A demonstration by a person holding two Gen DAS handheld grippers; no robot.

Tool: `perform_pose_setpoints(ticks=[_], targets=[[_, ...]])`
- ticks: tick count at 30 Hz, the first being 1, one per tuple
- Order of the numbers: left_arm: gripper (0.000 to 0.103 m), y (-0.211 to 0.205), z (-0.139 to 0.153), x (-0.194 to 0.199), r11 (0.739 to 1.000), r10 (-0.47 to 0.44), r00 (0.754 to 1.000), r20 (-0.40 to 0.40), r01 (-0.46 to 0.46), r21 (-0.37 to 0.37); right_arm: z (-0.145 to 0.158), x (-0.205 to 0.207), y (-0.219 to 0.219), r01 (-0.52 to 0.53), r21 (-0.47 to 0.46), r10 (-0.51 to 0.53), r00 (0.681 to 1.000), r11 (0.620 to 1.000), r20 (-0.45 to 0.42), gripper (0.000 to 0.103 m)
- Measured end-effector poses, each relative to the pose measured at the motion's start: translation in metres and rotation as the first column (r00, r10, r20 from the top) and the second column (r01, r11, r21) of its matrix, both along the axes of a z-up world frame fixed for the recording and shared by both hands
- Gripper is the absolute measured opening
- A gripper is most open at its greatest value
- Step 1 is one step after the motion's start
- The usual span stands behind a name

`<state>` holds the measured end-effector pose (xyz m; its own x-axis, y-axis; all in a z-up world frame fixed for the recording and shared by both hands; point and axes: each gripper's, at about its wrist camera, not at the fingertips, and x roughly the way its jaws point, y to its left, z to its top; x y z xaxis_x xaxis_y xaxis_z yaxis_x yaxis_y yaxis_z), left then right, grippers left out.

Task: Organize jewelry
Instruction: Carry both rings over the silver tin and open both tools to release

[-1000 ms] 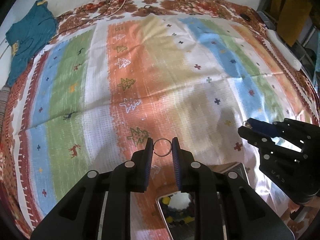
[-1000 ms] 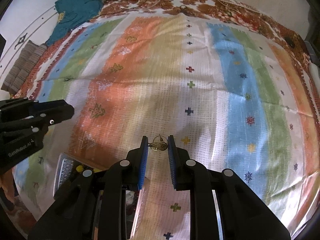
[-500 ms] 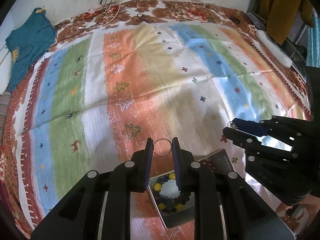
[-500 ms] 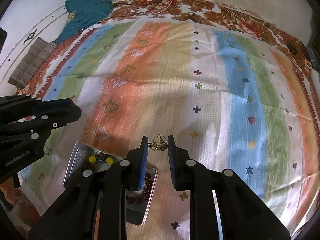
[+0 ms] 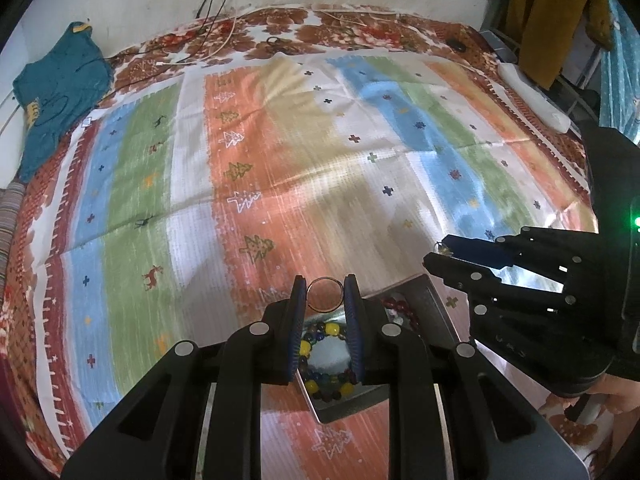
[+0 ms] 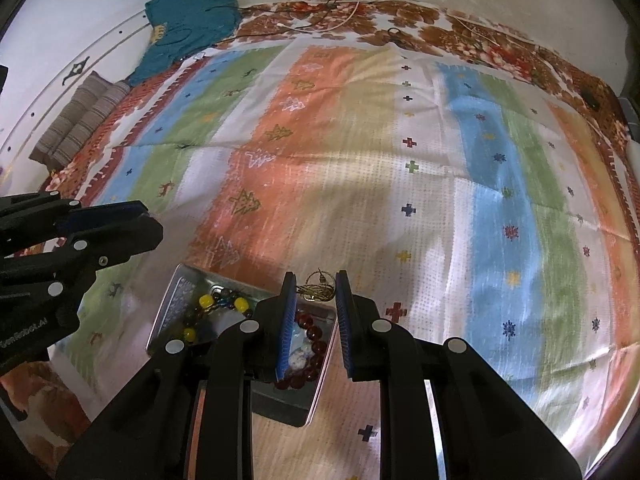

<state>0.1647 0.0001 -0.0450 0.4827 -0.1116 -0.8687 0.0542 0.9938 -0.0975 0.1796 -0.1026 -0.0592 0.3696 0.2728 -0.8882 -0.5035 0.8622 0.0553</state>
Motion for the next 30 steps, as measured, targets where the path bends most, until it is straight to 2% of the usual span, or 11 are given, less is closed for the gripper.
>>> perform_pose_setpoints(ticks=[17, 23, 24, 27, 30], targets=[[0.019, -0.014, 0.010, -0.031, 0.999, -0.029, 0.999, 0.035, 0.029, 0.015, 0.007, -0.029, 0.002, -0.031, 0.029, 0.031, 1.000, 0.999, -0.003, 0.021], [0.019, -0.013, 0.014, -0.039, 1.000, -0.017, 0.999, 0.041, 0.017, -0.006, 0.008, -0.030, 0.001, -0.025, 0.033, 0.025, 1.000, 0.999, -0.002, 0.021], [0.022, -0.012, 0.015, -0.040, 1.000, -0.012, 0.999, 0.043, 0.012, -0.007, 0.007, -0.030, 0.001, -0.020, 0.031, 0.020, 1.000, 0.999, -0.004, 0.022], [0.025, -0.009, 0.016, -0.041, 1.000, 0.005, 0.999, 0.047, -0.005, -0.013, 0.006, -0.029, -0.003, -0.001, 0.019, 0.001, 1.000, 1.000, 0.004, 0.037], [0.027, -0.005, 0.016, -0.042, 1.000, 0.023, 0.999, 0.047, -0.022, -0.021, 0.007, -0.029, -0.007, 0.014, 0.025, -0.013, 1.000, 1.000, -0.001, 0.039]])
